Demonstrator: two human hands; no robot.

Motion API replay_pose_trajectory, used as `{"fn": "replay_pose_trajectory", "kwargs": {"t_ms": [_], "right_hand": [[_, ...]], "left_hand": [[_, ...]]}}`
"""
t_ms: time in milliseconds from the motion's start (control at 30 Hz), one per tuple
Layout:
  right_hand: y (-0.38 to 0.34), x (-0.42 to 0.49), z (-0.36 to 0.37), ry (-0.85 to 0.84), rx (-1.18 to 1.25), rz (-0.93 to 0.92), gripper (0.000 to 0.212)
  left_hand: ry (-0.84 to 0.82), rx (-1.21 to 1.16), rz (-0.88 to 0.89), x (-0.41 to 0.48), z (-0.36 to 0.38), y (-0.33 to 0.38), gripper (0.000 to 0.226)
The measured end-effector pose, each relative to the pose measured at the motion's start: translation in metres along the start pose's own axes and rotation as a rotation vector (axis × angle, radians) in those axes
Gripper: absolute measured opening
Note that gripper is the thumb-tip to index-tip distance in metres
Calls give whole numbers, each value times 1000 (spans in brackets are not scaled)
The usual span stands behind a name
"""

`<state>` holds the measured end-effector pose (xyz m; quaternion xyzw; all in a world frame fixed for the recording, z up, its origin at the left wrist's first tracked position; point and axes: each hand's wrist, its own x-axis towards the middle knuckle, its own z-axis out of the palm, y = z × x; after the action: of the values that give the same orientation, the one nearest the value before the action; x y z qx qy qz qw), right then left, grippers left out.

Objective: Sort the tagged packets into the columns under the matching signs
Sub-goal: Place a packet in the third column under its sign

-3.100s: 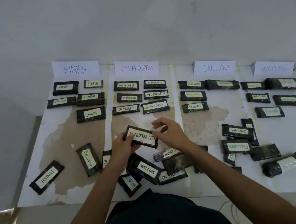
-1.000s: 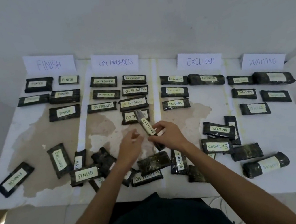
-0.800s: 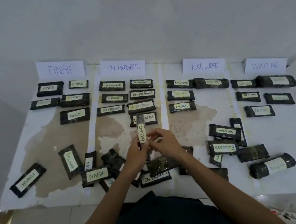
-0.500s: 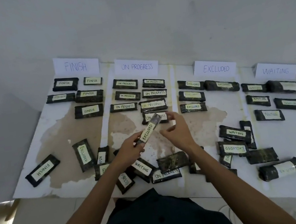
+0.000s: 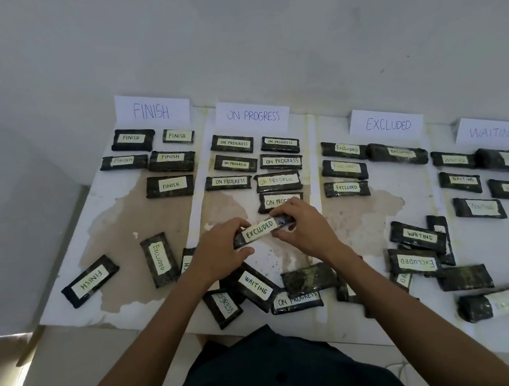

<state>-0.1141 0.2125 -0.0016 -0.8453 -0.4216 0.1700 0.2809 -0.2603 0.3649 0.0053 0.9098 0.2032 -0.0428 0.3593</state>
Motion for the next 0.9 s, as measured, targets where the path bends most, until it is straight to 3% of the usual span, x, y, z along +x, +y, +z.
{"fn": "replay_pose_trajectory", "kwargs": {"t_ms": [233,367,633,900], "right_hand": [[7,-5,-6,42,37,21,36],[20,-14,-22,70,64,47,37],[84,-46,-66,55,157,173,64],[165,-76,-118,54,31,339,40]], "left_hand": [[175,226,175,14,2,8,36],[182,264,188,23,14,25,40],[99,222,202,57,58,71,43],[25,218,227,110,115,130,43]]}}
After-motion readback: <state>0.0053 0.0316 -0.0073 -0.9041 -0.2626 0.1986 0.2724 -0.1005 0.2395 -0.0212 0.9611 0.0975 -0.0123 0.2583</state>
